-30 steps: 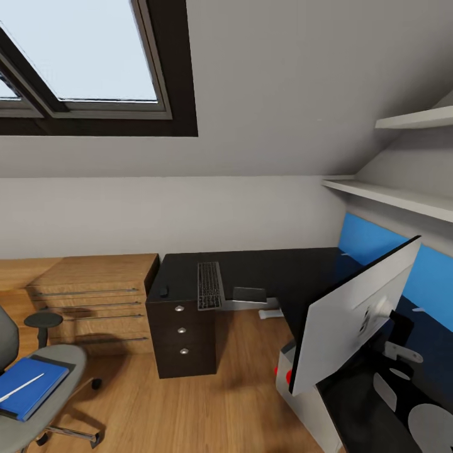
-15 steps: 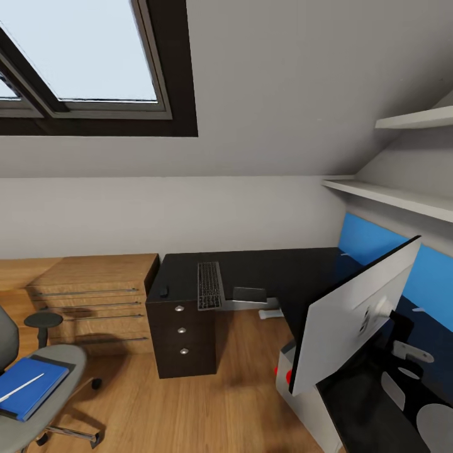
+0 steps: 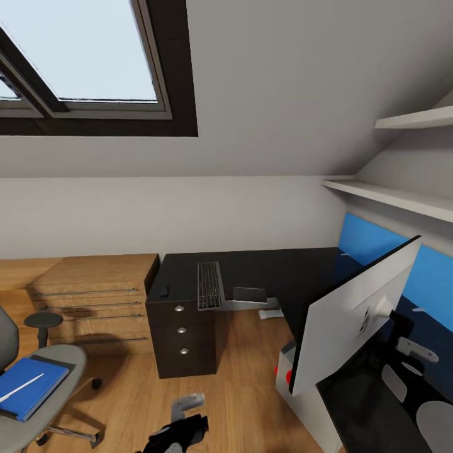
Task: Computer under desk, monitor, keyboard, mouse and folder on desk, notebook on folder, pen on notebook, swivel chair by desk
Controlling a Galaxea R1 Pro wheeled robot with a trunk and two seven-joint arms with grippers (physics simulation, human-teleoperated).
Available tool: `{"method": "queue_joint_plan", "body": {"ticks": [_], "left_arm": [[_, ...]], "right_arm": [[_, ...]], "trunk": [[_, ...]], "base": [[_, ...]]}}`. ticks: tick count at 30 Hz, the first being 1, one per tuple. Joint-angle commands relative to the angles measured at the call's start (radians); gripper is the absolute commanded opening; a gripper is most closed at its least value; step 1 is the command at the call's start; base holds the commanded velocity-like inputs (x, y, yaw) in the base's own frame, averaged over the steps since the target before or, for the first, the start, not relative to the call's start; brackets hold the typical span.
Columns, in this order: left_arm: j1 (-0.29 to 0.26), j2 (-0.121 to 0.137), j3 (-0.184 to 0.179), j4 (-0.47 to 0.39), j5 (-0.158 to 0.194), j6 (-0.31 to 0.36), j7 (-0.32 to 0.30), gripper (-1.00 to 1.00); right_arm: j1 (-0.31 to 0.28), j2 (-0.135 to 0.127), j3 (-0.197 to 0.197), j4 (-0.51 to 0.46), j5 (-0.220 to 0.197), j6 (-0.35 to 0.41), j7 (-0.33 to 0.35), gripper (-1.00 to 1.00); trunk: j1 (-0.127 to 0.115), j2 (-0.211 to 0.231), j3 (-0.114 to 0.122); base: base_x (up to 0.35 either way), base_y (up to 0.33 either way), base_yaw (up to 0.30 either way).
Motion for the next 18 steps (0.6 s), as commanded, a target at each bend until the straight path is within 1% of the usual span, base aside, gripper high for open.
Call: {"method": "queue_joint_plan", "body": {"ticks": [1, 3, 4, 8, 11, 13, 14, 18], "left_arm": [[-0.002, 0.005, 0.055, -0.043, 0.004, 0.071, 0.014, 1.0], [-0.002, 0.007, 0.104, -0.076, 0.004, 0.131, 0.018, 1.0], [-0.002, 0.009, 0.148, -0.104, 0.004, 0.178, 0.02, 1.0], [-0.003, 0.014, 0.216, -0.14, 0.005, 0.236, 0.024, 1.0], [-0.003, 0.018, 0.233, -0.142, 0.006, 0.252, 0.027, 1.0], [-0.003, 0.022, 0.237, -0.137, 0.005, 0.256, 0.027, 1.0], [-0.003, 0.031, 0.242, -0.13, 0.003, 0.259, 0.028, 1.0], [-0.003, 0.046, 0.246, -0.136, 0.001, 0.261, 0.029, 1.0]], "right_arm": [[-0.001, 0.0, 0.001, -0.015, -0.012, -0.005, -0.001, 1.0], [-0.001, 0.0, 0.0, -0.027, -0.013, -0.005, -0.001, 1.0], [-0.001, 0.0, 0.0, -0.036, -0.015, -0.005, -0.001, 1.0], [0.0, 0.0, -0.001, -0.046, -0.017, -0.005, -0.002, 1.0], [0.0, 0.0, -0.001, -0.049, -0.018, -0.005, -0.002, 1.0], [0.001, 0.0, -0.001, -0.05, -0.018, -0.005, -0.002, 1.0], [0.0, 0.0, -0.001, -0.05, -0.017, -0.005, -0.002, 1.0], [0.001, 0.0, -0.001, -0.051, -0.016, -0.005, -0.002, 1.0]], "trunk": [[0.0, -0.002, -0.002], [0.0, -0.002, -0.002], [0.0, -0.002, -0.002], [0.0, -0.002, -0.002], [0.0, -0.002, -0.002], [0.0, -0.002, -0.002], [0.0, -0.002, -0.002], [0.0, -0.002, -0.002]], "base": [[0.0, 0.0, 0.0], [0.0, 0.0, 0.0], [0.0, 0.0, 0.0], [0.0, 0.0, 0.0], [0.0, 0.0, 0.0], [0.0, 0.0, 0.0], [0.0, 0.0, 0.0], [0.0, 0.0, 0.0]]}}
